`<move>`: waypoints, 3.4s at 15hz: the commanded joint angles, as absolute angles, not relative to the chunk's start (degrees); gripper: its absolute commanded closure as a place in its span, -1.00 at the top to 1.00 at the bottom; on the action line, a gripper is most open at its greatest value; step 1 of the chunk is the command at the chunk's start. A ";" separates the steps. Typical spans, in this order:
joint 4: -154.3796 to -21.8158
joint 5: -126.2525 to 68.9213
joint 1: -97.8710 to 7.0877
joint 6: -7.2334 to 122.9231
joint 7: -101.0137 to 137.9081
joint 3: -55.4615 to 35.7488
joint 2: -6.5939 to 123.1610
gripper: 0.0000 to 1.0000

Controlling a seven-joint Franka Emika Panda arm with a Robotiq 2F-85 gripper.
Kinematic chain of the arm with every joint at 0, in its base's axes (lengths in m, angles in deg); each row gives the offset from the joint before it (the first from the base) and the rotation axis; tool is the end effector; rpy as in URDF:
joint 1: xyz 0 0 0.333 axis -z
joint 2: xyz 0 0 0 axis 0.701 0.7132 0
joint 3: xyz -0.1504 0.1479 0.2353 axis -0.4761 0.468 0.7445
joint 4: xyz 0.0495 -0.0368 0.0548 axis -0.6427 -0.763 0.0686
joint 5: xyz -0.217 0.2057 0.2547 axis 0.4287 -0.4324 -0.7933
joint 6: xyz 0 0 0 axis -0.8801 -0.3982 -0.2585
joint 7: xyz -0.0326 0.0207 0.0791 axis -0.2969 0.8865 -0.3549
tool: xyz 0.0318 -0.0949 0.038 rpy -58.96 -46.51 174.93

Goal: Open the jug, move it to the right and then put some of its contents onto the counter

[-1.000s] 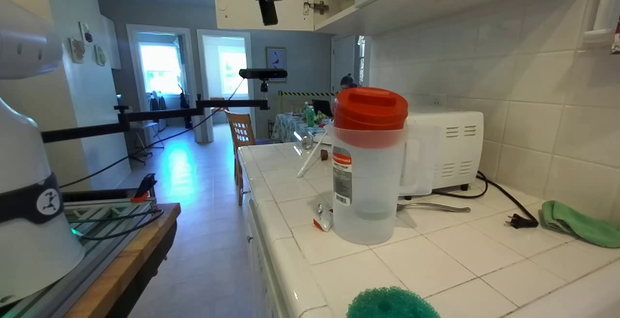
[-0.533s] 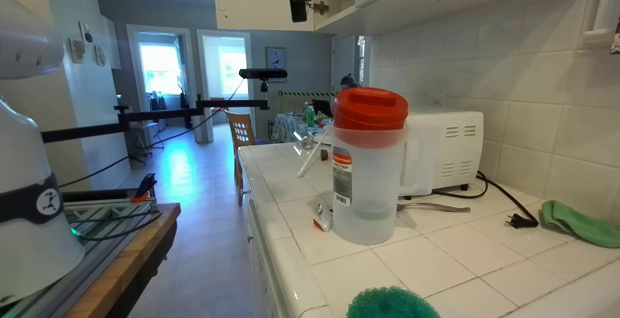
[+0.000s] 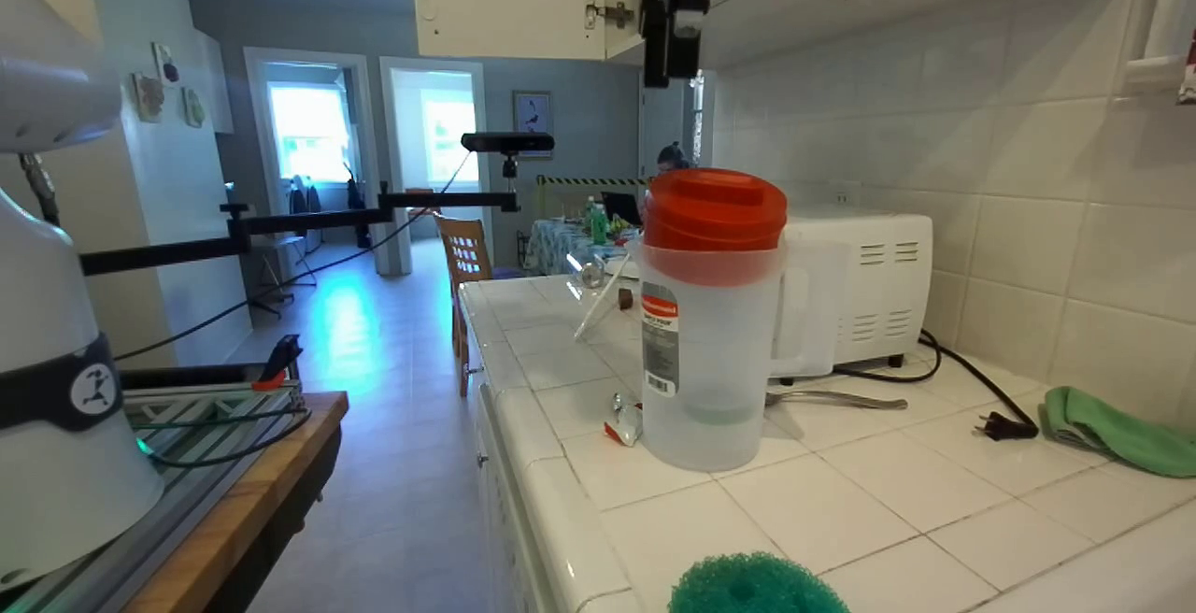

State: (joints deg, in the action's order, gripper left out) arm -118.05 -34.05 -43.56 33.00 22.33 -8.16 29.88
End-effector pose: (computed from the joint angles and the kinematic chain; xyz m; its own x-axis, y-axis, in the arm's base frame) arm 0.4898 -0.0253 0.4943 0.9965 -0.0820 -0.0132 -0.0826 -0.9954 -0.0482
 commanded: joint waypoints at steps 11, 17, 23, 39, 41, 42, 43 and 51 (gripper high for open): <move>-116.65 -40.17 -43.47 37.51 27.67 -9.39 33.80 1.00; -116.27 -44.60 -43.26 37.08 31.45 -9.78 35.97 1.00; -117.18 -45.88 -42.25 38.03 33.61 -10.60 37.25 1.00; -116.63 -52.25 -41.38 39.77 35.17 -11.04 40.53 0.01; -116.58 -52.44 -41.33 39.83 35.28 -11.04 40.67 -0.30; -116.54 -52.47 -41.32 39.81 35.33 -11.04 40.69 -0.43; -116.50 -52.56 -41.31 39.79 35.36 -11.04 40.69 -0.57; -116.07 -53.44 -40.85 39.08 35.98 -11.20 40.42 -0.85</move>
